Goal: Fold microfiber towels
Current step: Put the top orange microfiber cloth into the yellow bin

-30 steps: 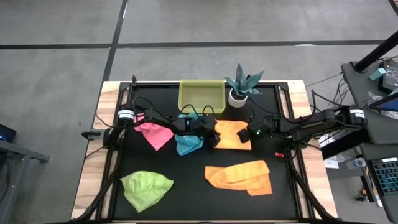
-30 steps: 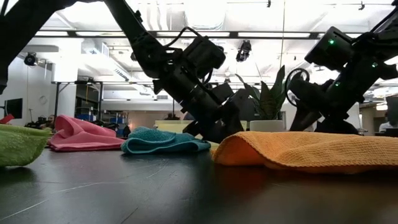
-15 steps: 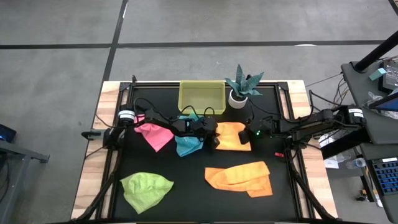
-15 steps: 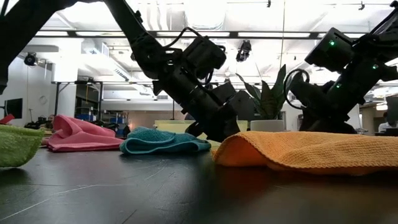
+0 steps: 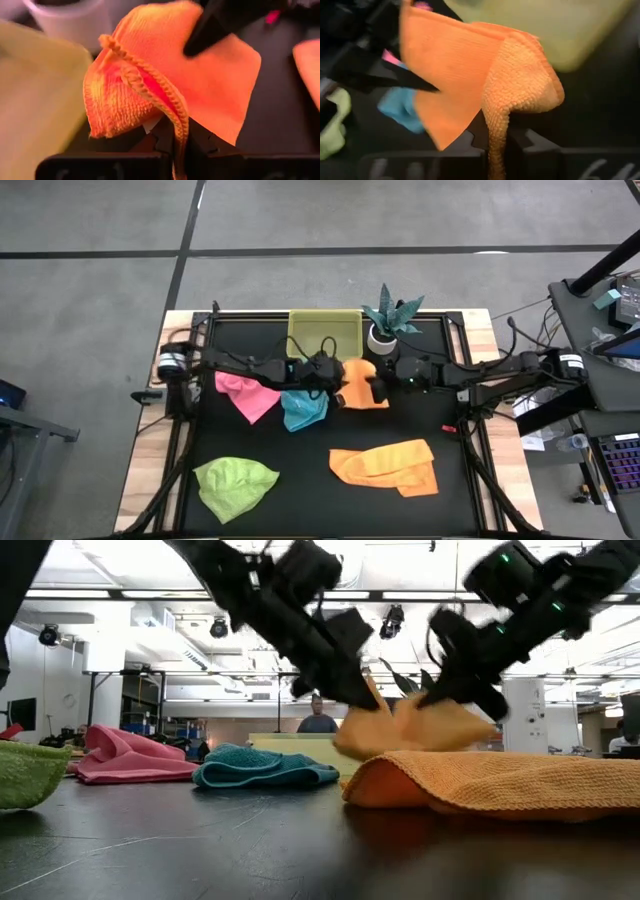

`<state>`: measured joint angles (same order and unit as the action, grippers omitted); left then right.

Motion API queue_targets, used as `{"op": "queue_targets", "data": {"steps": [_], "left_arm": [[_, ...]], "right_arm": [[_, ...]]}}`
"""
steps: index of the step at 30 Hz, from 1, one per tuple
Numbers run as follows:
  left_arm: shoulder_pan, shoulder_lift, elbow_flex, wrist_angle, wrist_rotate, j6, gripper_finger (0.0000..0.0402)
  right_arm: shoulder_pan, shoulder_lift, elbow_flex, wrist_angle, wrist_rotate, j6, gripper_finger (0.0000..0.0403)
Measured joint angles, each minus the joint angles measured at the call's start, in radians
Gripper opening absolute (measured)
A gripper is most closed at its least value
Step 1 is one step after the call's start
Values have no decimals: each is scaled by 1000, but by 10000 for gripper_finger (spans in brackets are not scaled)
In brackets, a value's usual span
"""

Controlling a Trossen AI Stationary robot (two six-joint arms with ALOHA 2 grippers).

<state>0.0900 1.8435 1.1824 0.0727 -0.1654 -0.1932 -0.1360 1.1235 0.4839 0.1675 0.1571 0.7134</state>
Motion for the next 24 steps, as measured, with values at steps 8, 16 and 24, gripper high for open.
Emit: {"op": "queue_targets", "data": {"steps": [8, 16, 24], "left_arm": [[35, -166, -9, -127, -132, 128, 6], [136, -231, -14, -200, -159, 197, 6], [281, -232, -21, -222, -162, 230, 6]], "right_arm": [[-47, 131, 285, -111, 2, -205, 13], [-151, 360, 581, -217, 4, -392, 13], [-256, 554, 799, -322, 11, -494, 13]]}}
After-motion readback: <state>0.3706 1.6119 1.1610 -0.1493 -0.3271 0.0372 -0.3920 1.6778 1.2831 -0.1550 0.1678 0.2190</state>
